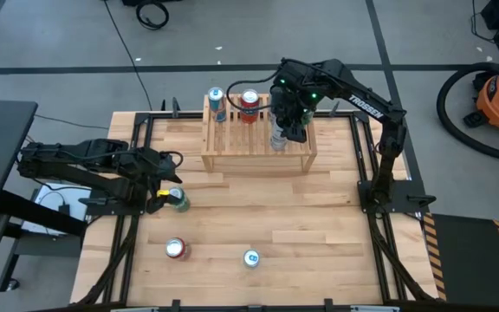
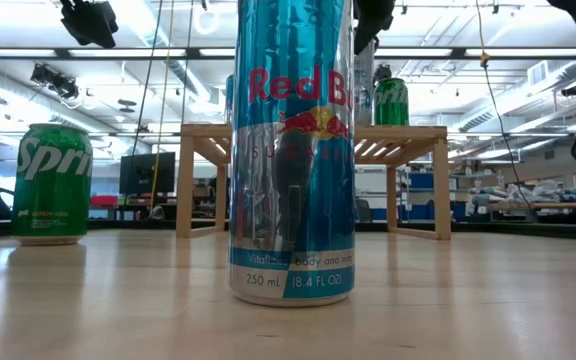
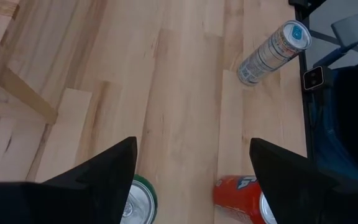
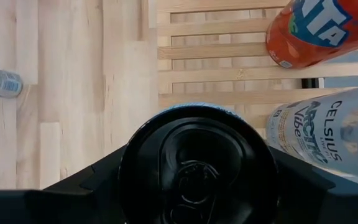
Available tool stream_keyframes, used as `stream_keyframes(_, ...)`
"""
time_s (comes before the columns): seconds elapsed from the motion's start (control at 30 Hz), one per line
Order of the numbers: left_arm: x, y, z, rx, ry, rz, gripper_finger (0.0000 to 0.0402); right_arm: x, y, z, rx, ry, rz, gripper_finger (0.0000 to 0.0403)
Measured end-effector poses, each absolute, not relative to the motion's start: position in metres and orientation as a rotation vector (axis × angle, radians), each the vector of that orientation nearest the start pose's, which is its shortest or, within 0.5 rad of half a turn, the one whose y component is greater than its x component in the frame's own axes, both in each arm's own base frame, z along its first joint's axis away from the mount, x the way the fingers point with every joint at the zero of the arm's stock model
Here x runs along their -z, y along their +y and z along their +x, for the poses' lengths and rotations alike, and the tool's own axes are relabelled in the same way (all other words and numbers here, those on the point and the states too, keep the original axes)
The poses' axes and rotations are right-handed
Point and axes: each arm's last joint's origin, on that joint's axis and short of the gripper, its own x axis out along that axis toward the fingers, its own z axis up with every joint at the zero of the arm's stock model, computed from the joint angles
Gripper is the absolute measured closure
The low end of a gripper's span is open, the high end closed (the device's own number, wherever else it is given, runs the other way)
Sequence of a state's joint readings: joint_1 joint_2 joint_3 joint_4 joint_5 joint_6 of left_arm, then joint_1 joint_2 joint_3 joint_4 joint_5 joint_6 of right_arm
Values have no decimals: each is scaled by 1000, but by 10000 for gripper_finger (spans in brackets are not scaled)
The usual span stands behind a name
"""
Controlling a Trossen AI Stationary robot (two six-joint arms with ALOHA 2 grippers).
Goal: Place canned beverage on shelf
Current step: Put the white-blue soda can on the shelf aligned with the other white-blue soda can
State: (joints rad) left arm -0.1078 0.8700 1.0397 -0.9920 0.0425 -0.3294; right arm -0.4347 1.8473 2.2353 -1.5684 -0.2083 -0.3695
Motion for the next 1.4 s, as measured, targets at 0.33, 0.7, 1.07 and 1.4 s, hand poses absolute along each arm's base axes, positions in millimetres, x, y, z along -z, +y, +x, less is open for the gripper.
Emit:
stream_keyframes(0.33,-335,-17,146,5,838,-283,88,-417,-136,306,-25,1115,7,82)
stream_keyframes(0.7,-335,-17,146,5,838,-282,88,-420,-137,307,0,1106,-37,80)
stream_keyframes(1.07,-335,-17,146,6,838,-282,88,-451,-131,294,31,992,-82,80)
stream_keyframes(1.4,-335,-17,146,9,837,-275,88,-478,-117,264,104,910,-82,80)
